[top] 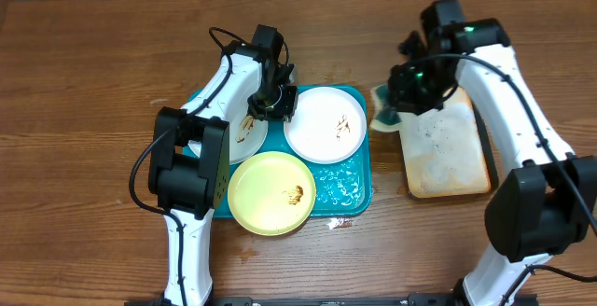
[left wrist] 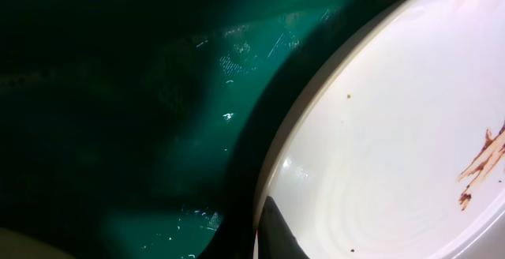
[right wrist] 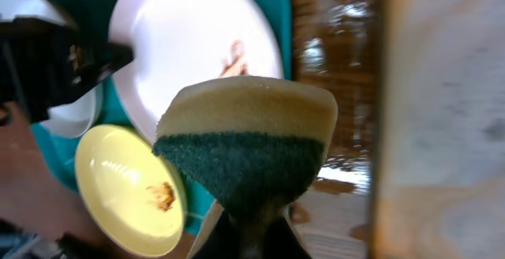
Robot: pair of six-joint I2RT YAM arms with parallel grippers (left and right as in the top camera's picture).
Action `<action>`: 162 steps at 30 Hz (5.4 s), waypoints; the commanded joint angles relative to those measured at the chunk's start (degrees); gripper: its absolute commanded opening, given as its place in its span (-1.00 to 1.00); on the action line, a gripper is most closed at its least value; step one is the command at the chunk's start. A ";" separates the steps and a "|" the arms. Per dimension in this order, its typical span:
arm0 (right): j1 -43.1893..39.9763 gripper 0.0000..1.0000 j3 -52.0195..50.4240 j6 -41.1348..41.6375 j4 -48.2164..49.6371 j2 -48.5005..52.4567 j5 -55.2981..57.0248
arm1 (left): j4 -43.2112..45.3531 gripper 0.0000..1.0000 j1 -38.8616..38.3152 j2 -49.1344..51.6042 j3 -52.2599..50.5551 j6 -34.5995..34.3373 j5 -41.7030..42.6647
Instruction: Clean dirty plates on tray and stack at the side
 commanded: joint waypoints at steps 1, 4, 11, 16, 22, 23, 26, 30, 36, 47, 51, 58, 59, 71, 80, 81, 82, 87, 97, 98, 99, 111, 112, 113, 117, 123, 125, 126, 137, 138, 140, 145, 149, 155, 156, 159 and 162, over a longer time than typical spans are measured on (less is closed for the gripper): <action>1.86 -0.92 0.79 1.46 0.17 2.03 -3.43 | 0.44 -0.92 -0.46 3.30 0.20 -1.22 -0.44; 4.13 -0.92 0.74 2.23 0.59 4.76 -3.39 | 0.44 -0.92 -0.46 3.30 0.20 -1.42 -0.44; 9.03 -0.92 0.70 4.09 5.22 8.35 -6.32 | 0.85 -0.92 -0.46 3.30 0.20 -1.66 -0.44; 12.61 -0.92 0.66 7.37 9.11 10.93 -7.13 | 0.85 -0.92 -0.46 3.30 0.20 -2.10 -0.42; 15.72 -0.92 0.15 12.46 14.49 13.03 -7.04 | 0.87 -0.92 -0.46 3.30 0.20 -3.02 -0.42; 16.04 -0.92 0.15 13.16 15.19 13.86 -7.04 | 0.87 -0.92 -0.46 3.30 0.20 -3.15 -0.37; 16.79 -0.92 0.11 14.93 16.68 15.37 -5.68 | 0.83 -0.92 -0.46 3.30 0.20 -3.15 -0.24; 17.20 -0.92 0.11 19.32 16.92 17.35 2.84 | 0.44 -0.92 -0.46 3.30 0.20 -3.15 0.00; 17.20 -0.92 0.09 19.28 18.40 18.80 7.87 | 0.37 -0.92 -0.59 3.30 0.20 -3.13 1.11; 17.14 -0.92 0.09 18.75 14.69 18.80 31.65 | 0.13 -0.92 -0.50 3.30 0.20 -3.87 1.27; 17.14 -0.92 0.11 17.46 13.40 18.80 35.82 | 0.26 -0.92 -0.46 3.30 0.20 -4.04 0.76; 17.27 -0.92 0.11 17.68 10.88 18.80 44.50 | 0.22 -0.92 -0.46 3.30 0.20 -4.26 0.57; 17.40 -0.92 0.11 18.67 10.21 18.80 45.40 | 0.26 -0.92 -0.46 3.30 0.20 -4.22 0.57; 21.90 -0.92 0.33 3.10 22.10 18.80 -4.11 | 0.20 -0.92 -0.46 3.30 0.20 -4.24 0.68; 22.69 -0.92 0.31 17.77 23.93 18.80 13.42 | -0.50 -0.92 -0.24 3.30 0.20 -4.20 0.66; 22.34 -0.92 0.31 18.95 23.32 18.80 15.72 | -0.50 -0.92 -0.24 3.30 0.20 -4.20 0.68; 21.84 -0.92 0.31 20.61 22.36 18.80 18.40 | -0.52 -0.92 -0.24 3.30 0.20 -4.20 0.66; 18.73 -0.92 0.31 25.05 17.16 18.80 29.86 | -0.83 -0.92 -0.17 3.30 0.20 -4.22 0.63; 12.52 -0.92 0.31 24.59 13.09 18.80 37.51 | -0.92 -0.92 -0.15 3.30 0.20 -4.22 0.39; 12.52 -0.92 0.31 24.59 13.14 18.80 37.99 | -0.90 -0.92 -0.13 3.30 0.20 -4.24 0.39; 12.52 -0.92 0.31 24.57 13.18 18.80 38.27 | -0.87 -0.92 -0.13 3.30 0.20 -4.24 0.39; 14.05 -0.92 6.75 24.41 8.96 18.67 39.69 | -0.94 -0.92 -0.13 3.30 0.20 -4.28 -0.09; 14.05 -0.92 8.28 24.46 8.13 18.67 39.69 | -1.03 -0.92 -0.13 3.30 0.20 -4.28 -0.07; 14.05 -0.92 9.70 24.59 7.34 18.67 39.74 | -1.11 -0.92 -0.13 3.30 0.20 -4.44 -0.09; 14.05 -0.92 15.32 24.61 4.55 18.67 39.69 | -1.18 -0.92 -0.13 3.30 0.20 -4.46 -0.04; 14.05 -0.92 20.57 24.63 0.35 18.67 40.13 | -1.42 -0.92 -0.13 3.30 0.20 -4.66 -0.04; 13.81 -0.92 21.73 24.90 -1.79 18.67 41.38 | -1.57 -0.92 -0.13 3.30 0.20 -4.63 0.02; 13.55 -0.92 22.10 25.62 -2.95 18.64 42.62 | -1.60 -0.92 -0.13 3.30 0.20 -4.63 0.00; 5.81 -0.92 22.47 27.82 -11.65 14.25 42.49 | -7.69 -0.92 -0.15 -0.70 7.52 -3.76 -5.90; 5.09 -0.92 22.47 27.80 -12.31 13.90 42.47 | -8.90 -0.91 -0.15 -1.68 9.03 -3.74 -6.82; 4.04 -0.92 22.47 27.26 -13.25 13.60 42.45 | -10.56 -0.92 -0.15 -3.52 11.56 -3.72 -7.58; 2.69 -0.92 22.45 27.12 -15.21 13.62 41.94 | -16.06 -0.92 -0.17 -8.00 19.08 -3.54 -8.37; 2.40 -0.92 22.43 26.43 -15.39 13.62 38.64 | -22.75 -0.92 -1.01 -10.25 24.96 -3.56 -13.38; 2.32 -0.92 22.40 26.32 -15.76 13.62 37.07 | -35.50 -0.92 -4.76 -11.04 30.88 -6.40 -31.17; 2.29 -0.92 22.40 26.32 -16.06 13.62 37.09 | -37.38 -0.92 -5.55 -11.04 31.26 -7.45 -33.94; 1.60 -0.92 22.38 26.32 -17.33 13.62 37.13 | -40.98 -0.92 -8.15 -11.04 31.45 -9.88 -40.00; 0.22 -0.92 22.34 26.27 -18.51 13.62 37.11 | -40.96 -0.92 -11.50 -11.04 31.47 -10.97 -42.75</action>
